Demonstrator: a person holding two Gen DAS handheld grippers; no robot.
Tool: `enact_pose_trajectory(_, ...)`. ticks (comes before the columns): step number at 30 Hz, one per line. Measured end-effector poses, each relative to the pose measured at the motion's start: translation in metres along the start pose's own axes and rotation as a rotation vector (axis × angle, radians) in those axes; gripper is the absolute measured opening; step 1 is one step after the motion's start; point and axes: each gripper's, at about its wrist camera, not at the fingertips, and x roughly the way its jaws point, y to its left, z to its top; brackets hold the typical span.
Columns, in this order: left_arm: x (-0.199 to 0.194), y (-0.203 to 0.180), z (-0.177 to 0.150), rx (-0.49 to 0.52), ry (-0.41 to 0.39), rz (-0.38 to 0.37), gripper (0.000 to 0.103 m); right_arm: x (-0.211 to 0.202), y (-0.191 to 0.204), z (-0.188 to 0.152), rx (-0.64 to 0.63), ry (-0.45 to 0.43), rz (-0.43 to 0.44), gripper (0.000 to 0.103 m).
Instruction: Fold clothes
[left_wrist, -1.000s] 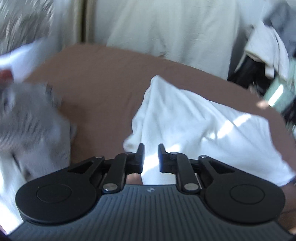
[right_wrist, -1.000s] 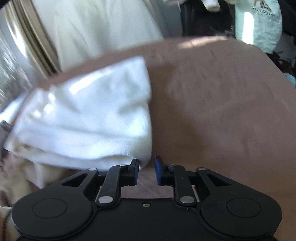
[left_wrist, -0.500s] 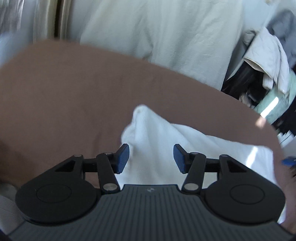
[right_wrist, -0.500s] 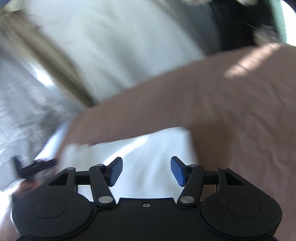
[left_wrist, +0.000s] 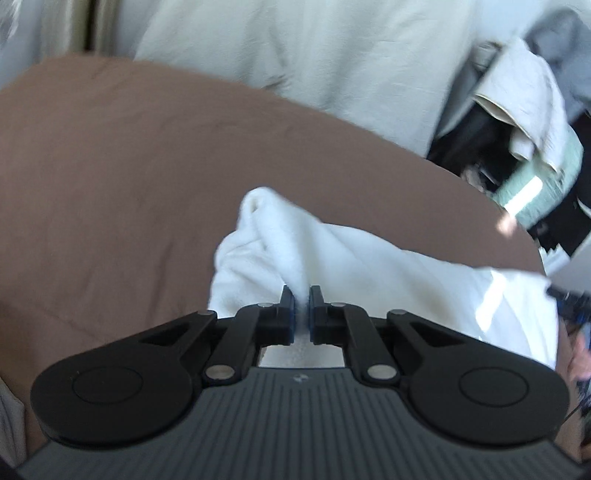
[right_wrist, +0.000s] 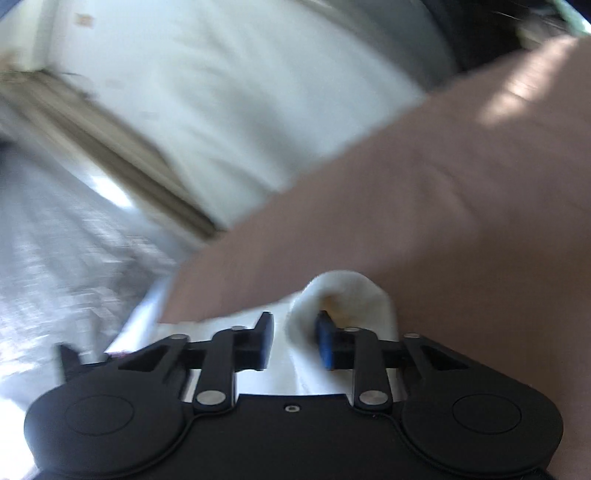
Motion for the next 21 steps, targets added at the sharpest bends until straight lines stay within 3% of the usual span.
enact_pose_trajectory(4, -0.001, -0.012, -0.004, 0.062, -0.002, -0.002, 0.008, -0.003, -0.002, -0.004, -0.035, 0.0, 0.067, 0.031)
enact_pose_trajectory(7, 0.007, -0.014, -0.005, 0.078, -0.021, 0.01, 0.036, 0.015, -0.013, -0.007, 0.014, -0.009, -0.038, 0.04)
enact_pose_trajectory(8, 0.01, -0.015, -0.005, 0.085, -0.029, 0.015, 0.033, 0.021, -0.013, -0.006, 0.01, -0.015, -0.056, 0.04)
enact_pose_trajectory(9, 0.012, -0.017, -0.004, 0.104, -0.035, 0.026, 0.022, 0.027, -0.014, -0.005, 0.005, -0.021, -0.075, 0.032)
enact_pose_trajectory(10, 0.013, -0.021, -0.001, 0.134, -0.04, 0.049, 0.006, 0.031, -0.013, -0.004, -0.006, -0.033, -0.088, 0.016)
enact_pose_trajectory(12, 0.003, -0.027, 0.005, 0.16, -0.099, 0.085, 0.005, 0.026, 0.003, 0.002, -0.085, -0.101, -0.067, 0.016)
enact_pose_trajectory(15, -0.027, -0.007, 0.025, 0.014, -0.23, 0.002, 0.005, 0.006, 0.021, 0.015, -0.129, -0.189, -0.005, 0.015)
enact_pose_trajectory(16, -0.028, 0.001, 0.031, -0.013, -0.246, 0.009, 0.005, 0.0, 0.027, 0.02, -0.143, -0.207, -0.001, 0.015)
enact_pose_trajectory(21, -0.012, 0.027, 0.047, -0.074, -0.33, 0.059, 0.006, 0.01, 0.03, 0.045, -0.1, -0.23, -0.054, 0.013)
